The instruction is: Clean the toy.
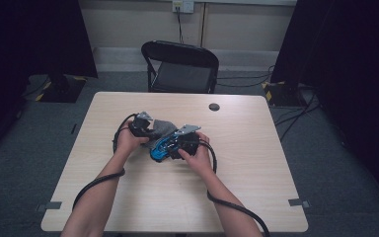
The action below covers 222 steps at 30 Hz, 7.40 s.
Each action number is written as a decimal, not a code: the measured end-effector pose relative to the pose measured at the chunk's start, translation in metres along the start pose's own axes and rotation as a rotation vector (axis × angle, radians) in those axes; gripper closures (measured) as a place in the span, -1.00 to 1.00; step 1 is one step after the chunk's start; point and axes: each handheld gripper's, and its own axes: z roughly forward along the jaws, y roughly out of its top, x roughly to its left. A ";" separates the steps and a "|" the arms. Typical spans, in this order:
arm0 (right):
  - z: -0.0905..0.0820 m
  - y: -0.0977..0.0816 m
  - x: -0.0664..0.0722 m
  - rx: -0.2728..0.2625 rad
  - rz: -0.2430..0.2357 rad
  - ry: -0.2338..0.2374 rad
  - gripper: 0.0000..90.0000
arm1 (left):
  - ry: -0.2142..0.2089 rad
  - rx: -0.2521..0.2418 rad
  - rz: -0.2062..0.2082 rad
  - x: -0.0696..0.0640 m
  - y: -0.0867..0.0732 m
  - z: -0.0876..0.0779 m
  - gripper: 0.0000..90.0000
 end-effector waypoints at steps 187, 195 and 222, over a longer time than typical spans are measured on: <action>0.000 0.002 0.002 0.010 -0.014 0.014 -0.63 | 0.003 -0.016 -0.018 -0.030 -0.076 -0.071 0.60; 0.000 0.000 0.003 -0.002 -0.011 0.014 -0.63 | -0.018 -0.040 -0.031 -0.035 -0.083 -0.074 0.60; 0.000 -0.002 0.002 -0.019 -0.012 0.017 -0.63 | 0.000 -0.080 -0.018 -0.026 -0.092 -0.113 0.60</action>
